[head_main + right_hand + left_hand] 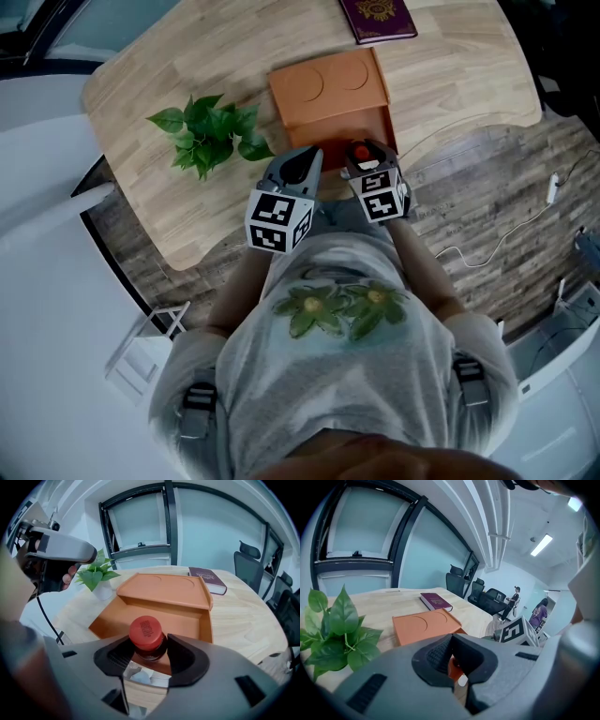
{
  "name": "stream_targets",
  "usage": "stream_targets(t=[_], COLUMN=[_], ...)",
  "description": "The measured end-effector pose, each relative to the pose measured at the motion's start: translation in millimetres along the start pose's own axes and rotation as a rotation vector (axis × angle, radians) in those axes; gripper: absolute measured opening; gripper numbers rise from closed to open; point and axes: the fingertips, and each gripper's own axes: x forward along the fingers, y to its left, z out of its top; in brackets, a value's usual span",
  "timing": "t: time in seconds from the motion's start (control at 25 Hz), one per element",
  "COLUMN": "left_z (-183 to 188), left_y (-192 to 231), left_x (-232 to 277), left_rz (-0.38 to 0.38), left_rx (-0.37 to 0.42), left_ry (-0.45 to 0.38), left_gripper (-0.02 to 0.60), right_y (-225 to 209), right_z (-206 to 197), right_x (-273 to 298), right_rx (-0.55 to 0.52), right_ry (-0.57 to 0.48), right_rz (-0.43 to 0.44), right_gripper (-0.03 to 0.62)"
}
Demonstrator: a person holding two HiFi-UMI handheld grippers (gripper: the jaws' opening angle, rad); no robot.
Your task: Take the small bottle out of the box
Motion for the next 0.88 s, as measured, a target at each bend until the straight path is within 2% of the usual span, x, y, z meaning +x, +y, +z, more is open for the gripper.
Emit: stream_targets(t=[0.88], left_z=[8.0], left_y=[-7.9], left_x=[-13.8], left_rz=[0.021], left_rx=[0.011], left_ry=[-0.041], left_gripper=[0.008], right_y=[6.0], right_z=[23.7], right_x=[-24.7], right_rx=[-0.029], right_ry=[-0.084], right_rz=[0.014], right_gripper=[0.216])
